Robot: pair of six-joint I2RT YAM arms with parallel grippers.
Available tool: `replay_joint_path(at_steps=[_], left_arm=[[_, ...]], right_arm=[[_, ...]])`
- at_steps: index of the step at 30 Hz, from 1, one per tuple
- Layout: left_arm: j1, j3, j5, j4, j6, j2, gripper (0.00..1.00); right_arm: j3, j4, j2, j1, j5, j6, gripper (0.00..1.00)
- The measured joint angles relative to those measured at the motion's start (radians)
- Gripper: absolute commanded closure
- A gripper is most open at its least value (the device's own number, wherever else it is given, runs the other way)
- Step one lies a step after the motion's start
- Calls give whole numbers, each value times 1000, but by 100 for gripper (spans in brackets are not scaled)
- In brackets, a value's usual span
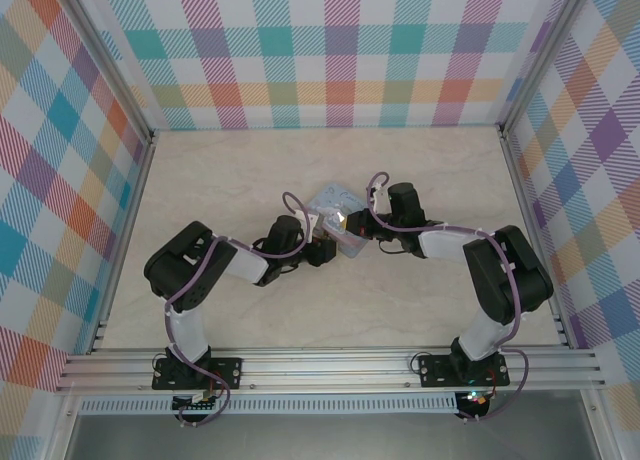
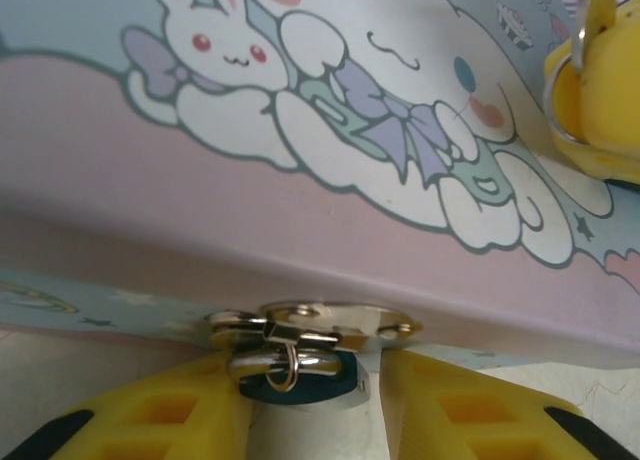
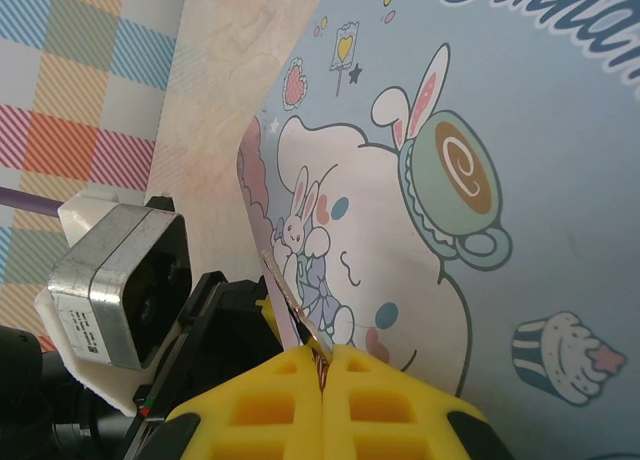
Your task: Unlock a padlock with a key
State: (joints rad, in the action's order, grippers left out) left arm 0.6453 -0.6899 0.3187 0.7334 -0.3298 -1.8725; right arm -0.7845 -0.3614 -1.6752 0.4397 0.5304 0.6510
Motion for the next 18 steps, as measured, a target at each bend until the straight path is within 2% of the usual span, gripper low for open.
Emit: replay_joint_path(at_steps=[12,18], left_arm=[[8,-2,-29,0,-31,-2,73],[18,-2,-49,-24,-98,19,76]], right_arm=[[7,-3,7,0,-1,0,97],[7,38,37,1,-12,-13,97]])
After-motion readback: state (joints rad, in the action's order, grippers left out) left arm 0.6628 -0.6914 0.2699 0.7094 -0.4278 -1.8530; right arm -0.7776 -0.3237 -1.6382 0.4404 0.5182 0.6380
